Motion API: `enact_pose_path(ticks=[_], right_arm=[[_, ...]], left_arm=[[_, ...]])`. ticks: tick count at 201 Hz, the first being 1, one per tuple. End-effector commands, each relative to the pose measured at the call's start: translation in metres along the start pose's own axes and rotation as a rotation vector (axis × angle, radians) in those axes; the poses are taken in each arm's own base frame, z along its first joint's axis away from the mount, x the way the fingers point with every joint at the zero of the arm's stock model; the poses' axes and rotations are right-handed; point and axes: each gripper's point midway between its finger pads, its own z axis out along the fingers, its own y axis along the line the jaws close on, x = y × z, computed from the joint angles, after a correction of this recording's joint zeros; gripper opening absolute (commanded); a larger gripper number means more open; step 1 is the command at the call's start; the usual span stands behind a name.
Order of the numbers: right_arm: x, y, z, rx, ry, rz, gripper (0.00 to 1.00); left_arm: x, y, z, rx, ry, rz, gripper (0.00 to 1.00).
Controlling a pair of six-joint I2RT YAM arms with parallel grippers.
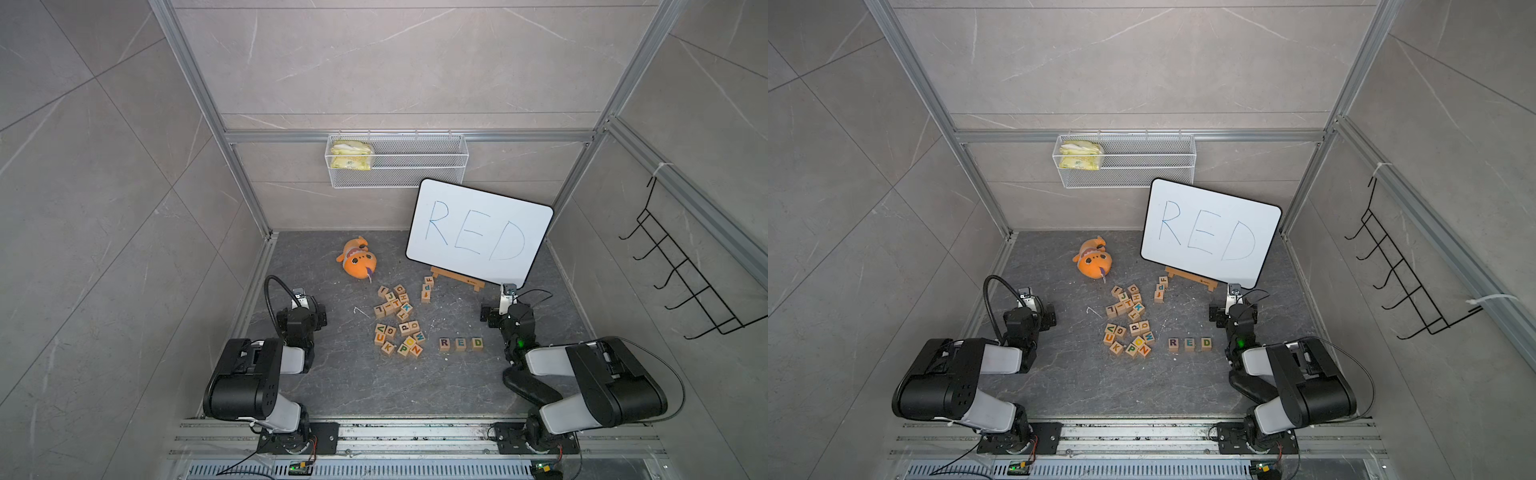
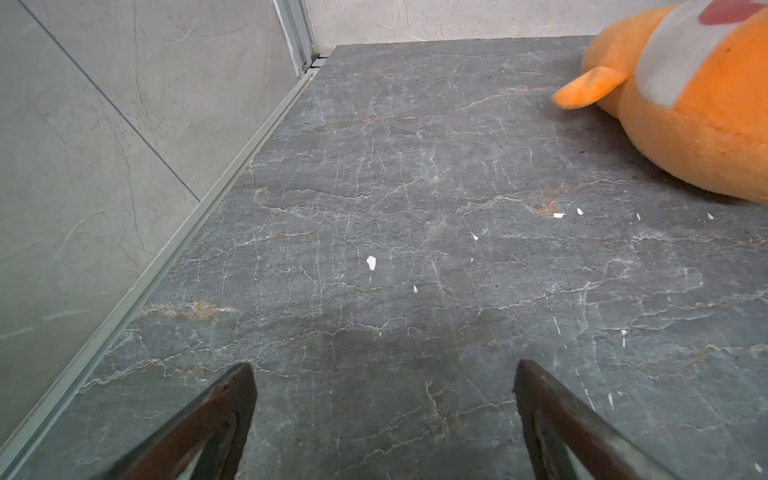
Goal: Assemble the uppercase word "red" with letter blocks
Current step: Reset both arms
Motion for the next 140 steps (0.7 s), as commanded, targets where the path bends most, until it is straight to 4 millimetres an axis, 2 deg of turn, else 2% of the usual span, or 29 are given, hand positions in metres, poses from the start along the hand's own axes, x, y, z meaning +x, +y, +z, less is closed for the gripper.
enact_pose_path(ticks=[1,26,140], right_arm=[[-0.0192,0.0046,0.0051,-0.039,-0.056,0.020,1.00],[-0.0185,0.0003,0.0103,-0.052,-0.032,0.049,1.00],[-0.0176,-0.0008,0.0100,-0.050,-0.029,0.049,1.00]], left_arm=[[-0.0266,0.0014,0.0055,0.008,-0.061,-0.041,1.00],[-0.0260,0.0039,0.0073,0.004,-0.055,-0.053,1.00],[-0.0268,0.0044,0.0069,0.004,-0.058,-0.054,1.00]])
